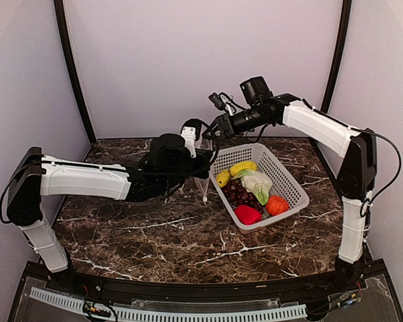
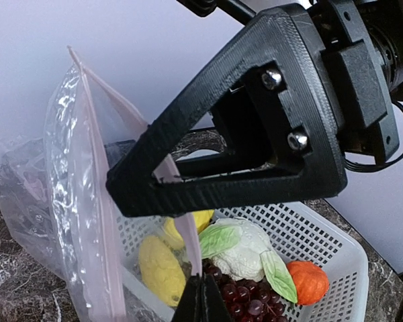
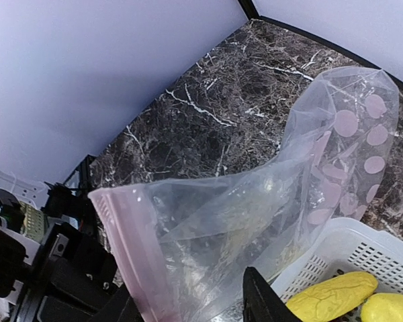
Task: Place the food in the zip-top bag and seal the zipper
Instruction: Pass from the left arm to the right, then pass from the right arm to the left
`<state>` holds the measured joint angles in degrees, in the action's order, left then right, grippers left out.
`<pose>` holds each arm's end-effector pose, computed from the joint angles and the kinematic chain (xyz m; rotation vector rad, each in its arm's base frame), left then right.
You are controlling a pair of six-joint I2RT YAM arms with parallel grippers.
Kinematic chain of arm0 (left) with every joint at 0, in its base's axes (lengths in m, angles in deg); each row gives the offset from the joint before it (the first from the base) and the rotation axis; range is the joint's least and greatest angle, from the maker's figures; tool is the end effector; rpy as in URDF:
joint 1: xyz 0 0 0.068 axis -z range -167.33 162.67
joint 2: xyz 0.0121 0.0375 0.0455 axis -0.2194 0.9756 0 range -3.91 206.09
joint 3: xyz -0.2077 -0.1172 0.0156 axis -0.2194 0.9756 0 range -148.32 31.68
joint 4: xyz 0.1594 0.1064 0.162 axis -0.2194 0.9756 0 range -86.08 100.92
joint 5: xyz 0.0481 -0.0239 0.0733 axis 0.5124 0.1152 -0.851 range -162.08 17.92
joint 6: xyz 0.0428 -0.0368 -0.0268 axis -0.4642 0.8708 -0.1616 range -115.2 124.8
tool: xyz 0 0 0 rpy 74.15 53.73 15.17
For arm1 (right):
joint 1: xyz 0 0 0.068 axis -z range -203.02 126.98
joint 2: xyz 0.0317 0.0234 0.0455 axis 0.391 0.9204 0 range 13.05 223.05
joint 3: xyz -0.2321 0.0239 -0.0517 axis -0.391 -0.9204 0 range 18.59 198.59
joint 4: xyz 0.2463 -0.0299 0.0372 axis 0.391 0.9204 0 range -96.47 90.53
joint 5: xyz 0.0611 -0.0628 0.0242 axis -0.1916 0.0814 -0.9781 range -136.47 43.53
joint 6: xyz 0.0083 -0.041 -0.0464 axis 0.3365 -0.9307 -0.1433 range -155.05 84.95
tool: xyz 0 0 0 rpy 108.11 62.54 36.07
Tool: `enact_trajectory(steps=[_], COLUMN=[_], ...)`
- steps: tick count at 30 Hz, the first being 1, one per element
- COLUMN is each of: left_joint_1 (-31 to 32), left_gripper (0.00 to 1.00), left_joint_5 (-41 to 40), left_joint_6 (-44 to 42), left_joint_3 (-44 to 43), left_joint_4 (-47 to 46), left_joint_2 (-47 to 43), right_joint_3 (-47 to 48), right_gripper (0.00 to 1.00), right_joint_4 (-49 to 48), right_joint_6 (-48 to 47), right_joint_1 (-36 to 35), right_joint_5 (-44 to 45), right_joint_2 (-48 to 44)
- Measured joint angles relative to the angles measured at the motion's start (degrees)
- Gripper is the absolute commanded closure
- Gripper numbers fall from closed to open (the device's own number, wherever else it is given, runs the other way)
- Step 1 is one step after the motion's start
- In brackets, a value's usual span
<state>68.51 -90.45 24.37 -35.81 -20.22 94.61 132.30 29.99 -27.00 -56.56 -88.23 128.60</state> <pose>0.2390 -0.3254 0.2565 0.3008 1.7103 -0.7118 0.3493 0.2697 0.3047 -0.9098 2.1212 1.1999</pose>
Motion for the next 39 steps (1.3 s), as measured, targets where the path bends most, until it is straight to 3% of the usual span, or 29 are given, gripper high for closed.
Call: enact_trajectory(steps=[5,8,10,13,19,26,39], left_joint_1=[0.0,0.0,0.1,0.5,2.4,3.9,3.8], left_gripper=[0.95,0.77,0.68,0.61,0.53,0.42,0.37], left_joint_5=[-0.3,-0.4,-0.6,-1.4,-4.5,-13.9,-20.2], left_joint_6=[0.5,0.6,0.3,0.6,1.0,3.1,3.6], left_joint_3=[0.0,0.0,-0.1,-0.1,2.4,6.0,-2.6], left_joint_4=[-0.2,-0.4,-0.6,-0.3,3.1,9.8,22.0], left_joint_2=[0.3,0.4,0.4,0.3,-4.5,-13.4,-2.2], right_joint_3=[0.0,0.0,0.0,0.0,0.0,0.0,0.0], right_gripper=[0.76,0.90,0.94,1.00,1.00,1.00,1.00], right_joint_4=[0.9,1.1,1.4,1.4,1.3,1.2,0.9], right_joint_6=[0.1,0.2,0.5,0.9,1.4,2.8,4.1], right_joint_1=[-1.0,-1.3,-1.3,-1.3,-1.3,-1.3,-1.3], right_joint_5=[4.0,5.4,6.2,6.4,5.2,3.5,2.8], right_joint_2=[0.0,0.0,0.1,0.1,0.1,0.1,0.1])
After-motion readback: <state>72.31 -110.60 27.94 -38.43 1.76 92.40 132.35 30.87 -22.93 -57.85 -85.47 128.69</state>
